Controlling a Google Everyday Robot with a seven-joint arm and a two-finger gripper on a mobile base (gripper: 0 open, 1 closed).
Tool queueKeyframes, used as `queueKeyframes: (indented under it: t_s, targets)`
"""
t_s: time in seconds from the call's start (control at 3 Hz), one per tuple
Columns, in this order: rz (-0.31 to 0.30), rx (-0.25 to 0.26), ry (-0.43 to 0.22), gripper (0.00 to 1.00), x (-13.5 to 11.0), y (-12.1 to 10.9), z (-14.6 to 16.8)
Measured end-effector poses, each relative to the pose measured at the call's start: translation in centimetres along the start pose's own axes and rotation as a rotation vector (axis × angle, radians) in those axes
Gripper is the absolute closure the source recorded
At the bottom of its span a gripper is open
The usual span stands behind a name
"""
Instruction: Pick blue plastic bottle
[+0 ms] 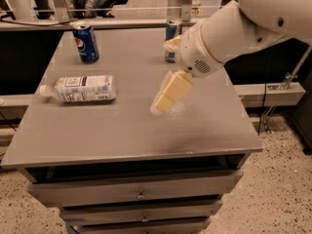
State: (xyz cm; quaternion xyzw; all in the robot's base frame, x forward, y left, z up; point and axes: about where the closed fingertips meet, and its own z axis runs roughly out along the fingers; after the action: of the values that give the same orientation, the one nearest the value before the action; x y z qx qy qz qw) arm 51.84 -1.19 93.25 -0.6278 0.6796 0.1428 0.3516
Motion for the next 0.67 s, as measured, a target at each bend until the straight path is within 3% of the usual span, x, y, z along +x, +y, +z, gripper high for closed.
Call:
queueKeyframes:
  t_s: [0.33, 0.67]
  targets:
    - [0.018, 0.041, -0.058, 0.0, -0.4, -0.9, 0.7]
    - [0.047, 0.092, -0.159, 0.0, -1.6, -3.6, 3.4]
